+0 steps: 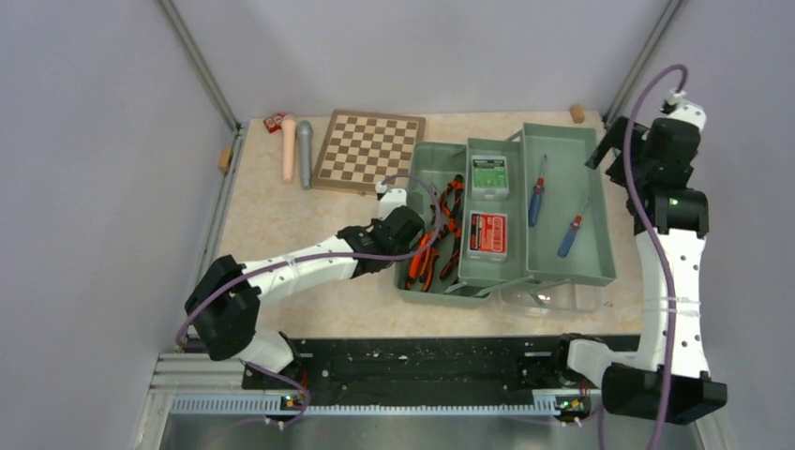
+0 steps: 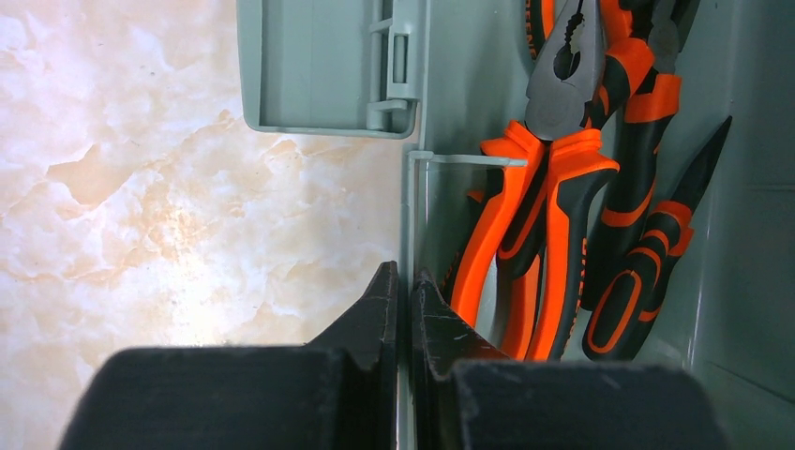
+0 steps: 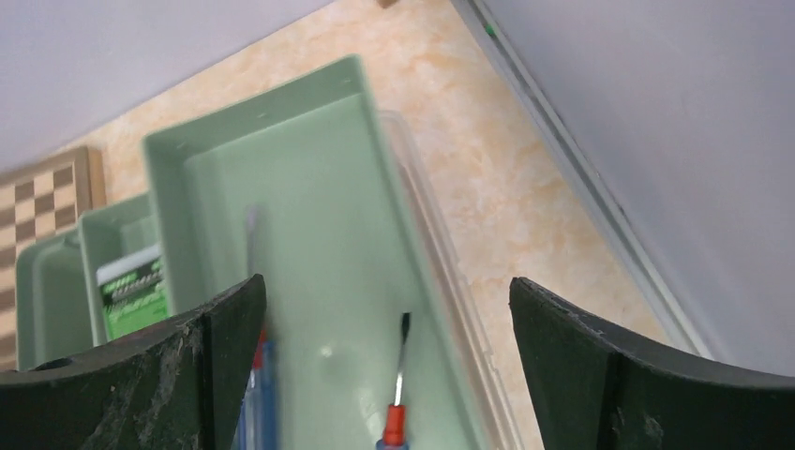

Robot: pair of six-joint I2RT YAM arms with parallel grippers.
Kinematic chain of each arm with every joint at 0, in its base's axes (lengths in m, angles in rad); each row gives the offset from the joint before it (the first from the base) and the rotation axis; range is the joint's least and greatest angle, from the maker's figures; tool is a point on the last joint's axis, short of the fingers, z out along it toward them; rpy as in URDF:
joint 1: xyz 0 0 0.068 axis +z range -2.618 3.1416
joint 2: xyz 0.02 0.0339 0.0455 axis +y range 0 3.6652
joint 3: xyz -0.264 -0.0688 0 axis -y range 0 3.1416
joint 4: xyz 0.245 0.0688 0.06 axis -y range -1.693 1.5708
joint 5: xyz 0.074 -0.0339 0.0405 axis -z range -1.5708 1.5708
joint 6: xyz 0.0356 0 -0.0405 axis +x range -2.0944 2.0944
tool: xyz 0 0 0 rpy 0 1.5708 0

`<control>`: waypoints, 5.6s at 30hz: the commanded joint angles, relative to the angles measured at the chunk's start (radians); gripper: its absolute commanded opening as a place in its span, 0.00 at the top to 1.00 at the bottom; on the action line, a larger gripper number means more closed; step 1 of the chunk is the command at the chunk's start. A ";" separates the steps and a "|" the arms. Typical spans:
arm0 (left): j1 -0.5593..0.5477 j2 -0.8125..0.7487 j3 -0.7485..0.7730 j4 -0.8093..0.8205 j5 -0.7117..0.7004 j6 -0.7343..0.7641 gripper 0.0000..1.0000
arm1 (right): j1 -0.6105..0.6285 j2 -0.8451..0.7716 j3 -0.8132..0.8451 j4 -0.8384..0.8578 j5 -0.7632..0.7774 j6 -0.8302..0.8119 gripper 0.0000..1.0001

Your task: Pack the tool kit

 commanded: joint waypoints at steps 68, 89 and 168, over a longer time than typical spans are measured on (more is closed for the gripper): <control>0.230 0.164 0.308 0.128 0.227 0.206 0.92 | -0.064 -0.170 -0.214 -0.166 0.235 0.107 1.00; 0.174 0.031 0.078 0.436 0.676 -0.125 0.77 | 0.482 0.238 0.159 -0.299 1.082 -0.154 1.00; 0.074 -0.304 -0.651 0.894 0.085 -0.604 0.60 | 1.463 0.651 -0.037 2.474 1.481 -2.387 0.04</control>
